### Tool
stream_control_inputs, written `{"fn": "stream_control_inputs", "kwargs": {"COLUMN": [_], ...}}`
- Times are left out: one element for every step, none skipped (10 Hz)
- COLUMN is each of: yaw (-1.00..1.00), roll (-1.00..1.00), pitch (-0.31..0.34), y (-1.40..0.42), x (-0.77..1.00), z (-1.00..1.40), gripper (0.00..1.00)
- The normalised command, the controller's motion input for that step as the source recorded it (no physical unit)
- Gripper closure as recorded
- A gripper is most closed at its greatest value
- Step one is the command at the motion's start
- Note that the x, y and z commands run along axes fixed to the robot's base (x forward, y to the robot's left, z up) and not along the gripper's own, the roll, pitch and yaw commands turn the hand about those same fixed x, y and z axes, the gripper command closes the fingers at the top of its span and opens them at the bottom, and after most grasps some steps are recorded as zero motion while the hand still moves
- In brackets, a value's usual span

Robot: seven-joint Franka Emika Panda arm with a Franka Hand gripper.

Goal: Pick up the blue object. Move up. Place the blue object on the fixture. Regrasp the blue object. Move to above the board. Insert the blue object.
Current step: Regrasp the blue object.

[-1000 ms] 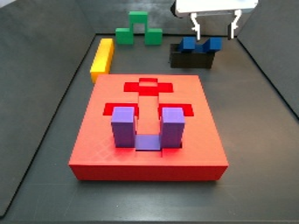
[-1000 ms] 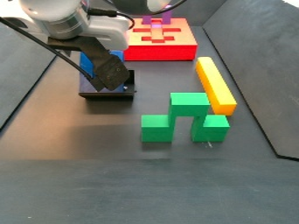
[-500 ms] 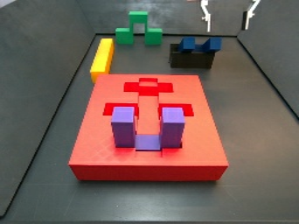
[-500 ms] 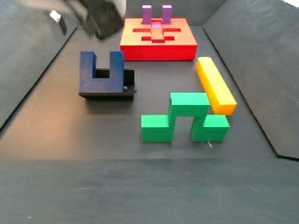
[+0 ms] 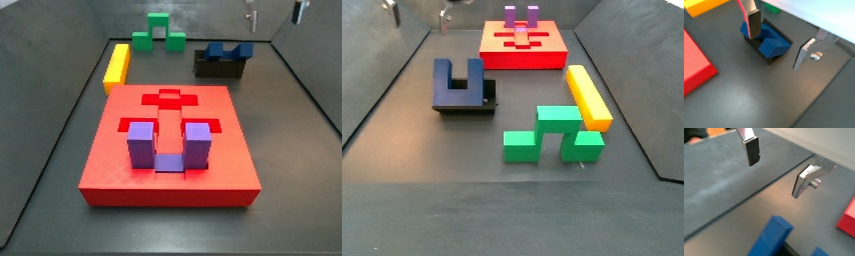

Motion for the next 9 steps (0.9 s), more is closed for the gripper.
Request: {"fn": "stream_control_inputs", "kwargs": {"yaw": [0.27, 0.03, 0.0, 0.0, 0.0, 0.0, 0.0, 0.14, 0.33], "roll": [1.0, 1.0, 1.0, 1.0, 1.0, 1.0, 1.0, 1.0, 1.0], "pitch": [-0.34, -0.191, -0.011, 0.04, 0.137, 0.186, 0.197, 0.231, 0.177], "y": [-0.04, -0.27, -0.28, -0.25, -0.23, -0.21, -0.2, -0.13, -0.03], "x": [0.5, 0.69, 0.69, 0.57, 0.54, 0.53, 0.53, 0.49, 0.46], "z": [0.29, 0.1, 0.04, 0.01, 0.0, 0.0, 0.01, 0.03, 0.06], "gripper": [0.0, 0.0, 0.0, 0.0, 0.0, 0.0, 0.0, 0.0, 0.0]}}
